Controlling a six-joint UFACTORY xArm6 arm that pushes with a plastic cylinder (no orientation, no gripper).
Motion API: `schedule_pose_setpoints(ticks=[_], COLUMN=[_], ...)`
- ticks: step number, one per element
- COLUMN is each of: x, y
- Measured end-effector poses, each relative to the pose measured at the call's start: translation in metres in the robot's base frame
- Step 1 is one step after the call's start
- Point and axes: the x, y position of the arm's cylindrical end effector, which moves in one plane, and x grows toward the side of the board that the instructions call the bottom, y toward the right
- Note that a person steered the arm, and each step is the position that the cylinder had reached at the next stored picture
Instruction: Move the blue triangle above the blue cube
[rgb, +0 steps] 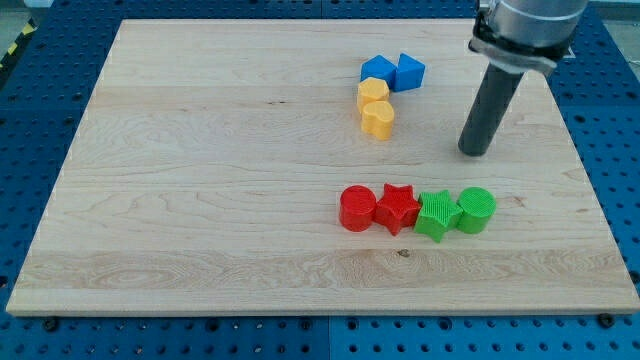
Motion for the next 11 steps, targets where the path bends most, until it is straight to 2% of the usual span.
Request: schedule_pose_setpoints(ticks=[1,2,4,7,11], x=[-0.058,-0.079,-0.059,-0.123,-0.153], y=[-0.012,-0.015,-0.028,-0.048,-0.049])
